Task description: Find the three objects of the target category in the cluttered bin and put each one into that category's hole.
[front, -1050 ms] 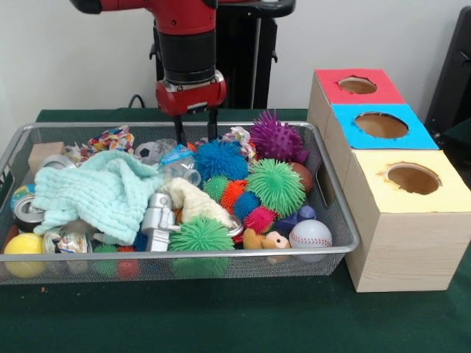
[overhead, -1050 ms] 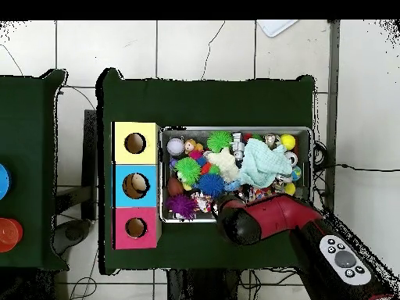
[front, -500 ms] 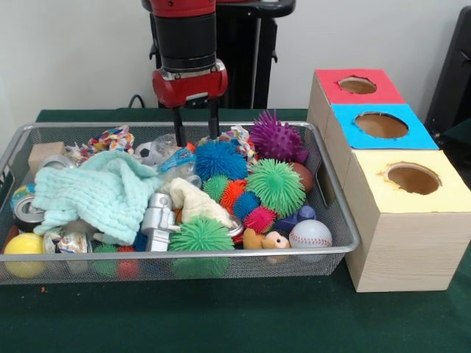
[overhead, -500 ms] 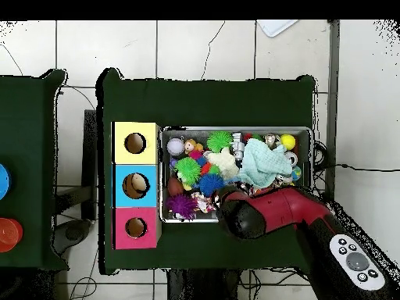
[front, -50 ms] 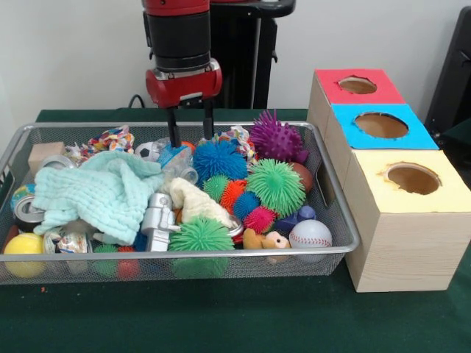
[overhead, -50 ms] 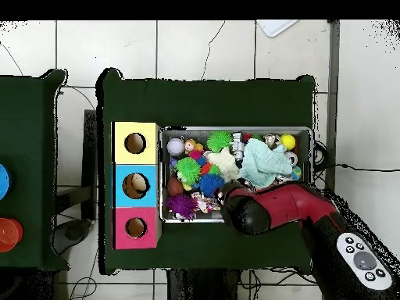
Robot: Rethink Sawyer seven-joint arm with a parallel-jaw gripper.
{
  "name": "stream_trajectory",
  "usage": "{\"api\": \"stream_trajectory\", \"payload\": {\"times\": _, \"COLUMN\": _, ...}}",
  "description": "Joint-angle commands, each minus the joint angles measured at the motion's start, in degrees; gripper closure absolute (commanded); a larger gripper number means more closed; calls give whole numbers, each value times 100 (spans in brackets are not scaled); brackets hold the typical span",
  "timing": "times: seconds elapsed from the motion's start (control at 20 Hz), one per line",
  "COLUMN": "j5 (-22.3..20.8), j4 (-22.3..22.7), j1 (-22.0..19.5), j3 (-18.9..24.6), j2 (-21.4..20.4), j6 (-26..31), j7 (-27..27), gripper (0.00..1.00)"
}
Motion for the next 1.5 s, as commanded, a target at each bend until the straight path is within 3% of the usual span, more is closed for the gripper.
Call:
{"api": "stream_trajectory", "payload": {"times": 0.05, "j5": -272, "j4": -647, "j1": -121, "j3": 290, "j2": 248, "j6": 748, "j7": -1692, "gripper": 0}}
{"api": "stream_trajectory", "payload": {"times": 0.65, "j5": -728, "j4": -652, "j1": -185, "j3": -52, "j2": 676, "j6": 703, "j7": -1519, "gripper": 0}}
{"api": "stream_trajectory", "payload": {"times": 1.15, "j5": -936, "j4": -647, "j1": -34, "j3": -550, "j2": 1302, "j6": 858, "j7": -1090, "gripper": 0}}
{"api": "stream_trajectory", "payload": {"times": 1.2, "j5": -945, "j4": -660, "j1": 28, "j3": -619, "j2": 1302, "j6": 961, "j7": -1116, "gripper": 100}}
{"api": "stream_trajectory", "payload": {"times": 1.5, "j5": -1042, "j4": -652, "j1": 81, "j3": -683, "j2": 1265, "j6": 814, "j7": -1090, "gripper": 100}}
